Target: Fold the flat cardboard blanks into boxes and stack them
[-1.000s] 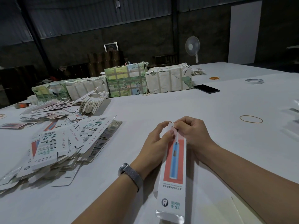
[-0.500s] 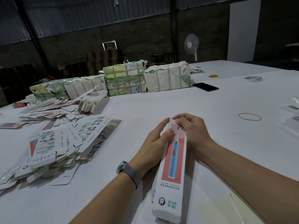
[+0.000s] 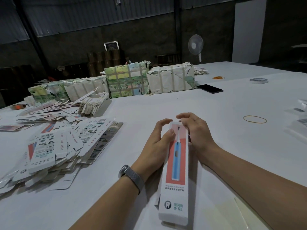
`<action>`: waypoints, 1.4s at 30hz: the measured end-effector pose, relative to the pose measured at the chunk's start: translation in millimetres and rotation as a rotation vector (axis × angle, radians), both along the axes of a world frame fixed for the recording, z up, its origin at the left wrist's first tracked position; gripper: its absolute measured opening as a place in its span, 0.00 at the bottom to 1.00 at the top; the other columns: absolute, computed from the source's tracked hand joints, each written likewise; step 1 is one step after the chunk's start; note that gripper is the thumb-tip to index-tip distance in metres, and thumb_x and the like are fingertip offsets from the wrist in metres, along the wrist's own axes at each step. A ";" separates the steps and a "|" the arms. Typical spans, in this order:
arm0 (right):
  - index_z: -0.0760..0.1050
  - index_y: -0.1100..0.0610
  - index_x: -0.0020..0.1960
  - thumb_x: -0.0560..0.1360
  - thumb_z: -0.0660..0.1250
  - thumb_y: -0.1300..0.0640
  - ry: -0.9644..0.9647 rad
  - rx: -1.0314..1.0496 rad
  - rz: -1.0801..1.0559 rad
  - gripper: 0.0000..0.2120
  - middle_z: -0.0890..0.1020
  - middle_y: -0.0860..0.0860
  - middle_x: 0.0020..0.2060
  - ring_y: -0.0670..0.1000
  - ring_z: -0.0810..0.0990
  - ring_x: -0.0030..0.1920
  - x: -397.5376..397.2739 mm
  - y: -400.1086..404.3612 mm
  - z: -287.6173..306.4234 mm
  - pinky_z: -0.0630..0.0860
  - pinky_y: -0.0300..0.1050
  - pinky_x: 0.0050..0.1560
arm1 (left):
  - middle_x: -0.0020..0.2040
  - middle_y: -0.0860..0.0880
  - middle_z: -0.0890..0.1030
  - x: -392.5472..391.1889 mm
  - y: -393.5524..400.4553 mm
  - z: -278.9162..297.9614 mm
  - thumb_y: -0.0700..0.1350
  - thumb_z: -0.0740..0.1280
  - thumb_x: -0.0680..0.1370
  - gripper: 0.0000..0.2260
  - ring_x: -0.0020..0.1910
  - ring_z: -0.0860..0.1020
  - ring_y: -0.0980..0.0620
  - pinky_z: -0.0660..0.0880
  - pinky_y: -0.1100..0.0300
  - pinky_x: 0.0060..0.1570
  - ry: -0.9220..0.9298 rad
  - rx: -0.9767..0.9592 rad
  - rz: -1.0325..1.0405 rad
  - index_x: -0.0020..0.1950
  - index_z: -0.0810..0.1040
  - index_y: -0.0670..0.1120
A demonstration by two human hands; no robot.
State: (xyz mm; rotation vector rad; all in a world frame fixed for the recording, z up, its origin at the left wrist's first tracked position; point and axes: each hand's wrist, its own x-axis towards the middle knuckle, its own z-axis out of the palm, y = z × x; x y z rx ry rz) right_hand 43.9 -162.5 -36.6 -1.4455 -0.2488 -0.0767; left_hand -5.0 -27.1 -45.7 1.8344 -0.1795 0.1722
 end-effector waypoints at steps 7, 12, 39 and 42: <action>0.69 0.46 0.57 0.83 0.60 0.55 -0.063 -0.113 0.158 0.05 0.82 0.48 0.33 0.49 0.83 0.33 -3.4 2.9 -1.2 0.79 0.39 0.36 | 0.38 0.50 0.86 0.7 2.4 -0.3 0.49 0.57 0.86 0.08 0.36 0.85 0.51 0.80 0.62 0.35 -0.056 -0.164 0.095 0.63 0.68 0.60; 0.69 0.48 0.56 0.83 0.61 0.54 -0.044 -0.088 0.215 0.03 0.82 0.48 0.30 0.51 0.84 0.34 -2.5 -1.6 -1.6 0.81 0.42 0.37 | 0.40 0.50 0.86 0.8 1.3 -0.8 0.49 0.58 0.86 0.09 0.37 0.85 0.50 0.80 0.61 0.36 -0.058 -0.174 0.100 0.65 0.67 0.59; 0.67 0.47 0.73 0.70 0.70 0.37 -0.525 -0.974 0.115 0.35 0.74 0.45 0.58 0.46 0.77 0.54 -11.9 -11.1 22.2 0.77 0.45 0.55 | 0.38 0.48 0.86 0.2 3.0 3.0 0.56 0.69 0.79 0.15 0.33 0.85 0.49 0.77 0.61 0.25 -0.135 -0.296 0.284 0.59 0.65 0.58; 0.65 0.48 0.76 0.73 0.69 0.40 -0.546 -1.122 0.006 0.34 0.74 0.48 0.60 0.50 0.76 0.56 -21.2 -18.6 33.5 0.78 0.50 0.56 | 0.35 0.48 0.85 -0.2 -1.9 3.2 0.62 0.64 0.76 0.18 0.26 0.80 0.49 0.70 0.62 0.18 -0.103 -0.300 0.186 0.60 0.63 0.58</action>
